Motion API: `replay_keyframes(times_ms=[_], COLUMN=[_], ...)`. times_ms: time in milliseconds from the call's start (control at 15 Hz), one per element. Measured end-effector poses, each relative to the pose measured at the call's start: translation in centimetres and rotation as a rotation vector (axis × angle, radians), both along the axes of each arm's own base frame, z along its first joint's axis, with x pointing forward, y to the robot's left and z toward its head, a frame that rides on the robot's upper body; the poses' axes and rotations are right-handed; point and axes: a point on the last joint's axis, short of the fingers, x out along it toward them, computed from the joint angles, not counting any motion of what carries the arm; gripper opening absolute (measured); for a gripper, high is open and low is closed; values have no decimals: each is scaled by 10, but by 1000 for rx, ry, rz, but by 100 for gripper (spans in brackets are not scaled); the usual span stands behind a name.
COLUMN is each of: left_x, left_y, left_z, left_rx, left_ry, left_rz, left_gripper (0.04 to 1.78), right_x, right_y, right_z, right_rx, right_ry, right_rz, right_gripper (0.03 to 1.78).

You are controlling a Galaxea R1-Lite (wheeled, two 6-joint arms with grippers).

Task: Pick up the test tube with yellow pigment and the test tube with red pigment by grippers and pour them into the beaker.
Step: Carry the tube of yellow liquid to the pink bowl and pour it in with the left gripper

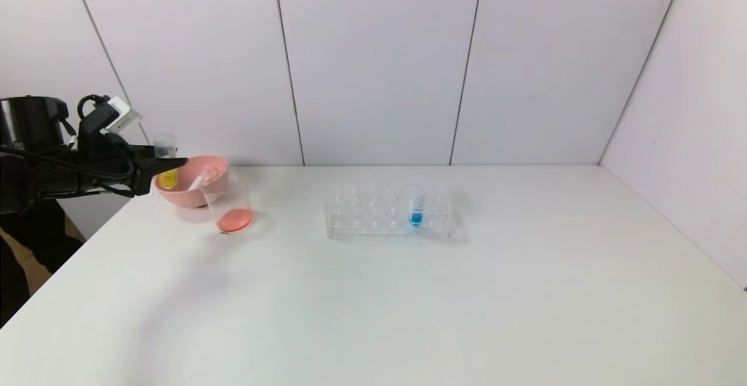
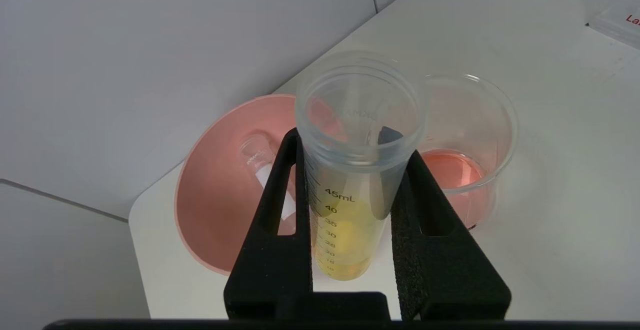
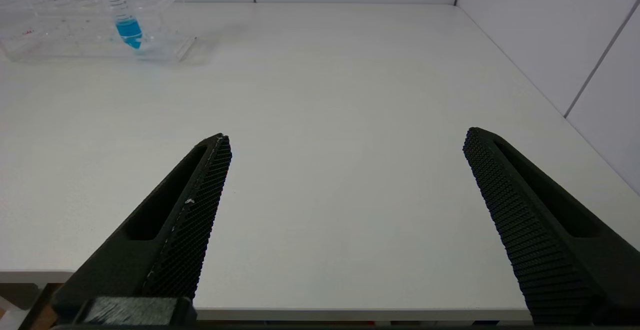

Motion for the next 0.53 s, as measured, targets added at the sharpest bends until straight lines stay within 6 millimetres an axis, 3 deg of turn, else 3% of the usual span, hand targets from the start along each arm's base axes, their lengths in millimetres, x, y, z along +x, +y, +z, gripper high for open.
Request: replay_keyframes(times_ms=[533], left_x=[-5], left_y=[-1], left_z=[6], left_rx=[15], left_ry=[19], left_rz=[-2], left_gripper=[46], right_x=[0], right_y=[0], right_z=[0], right_rx=[0], right_ry=[0], right_rz=[0], right_gripper=[170])
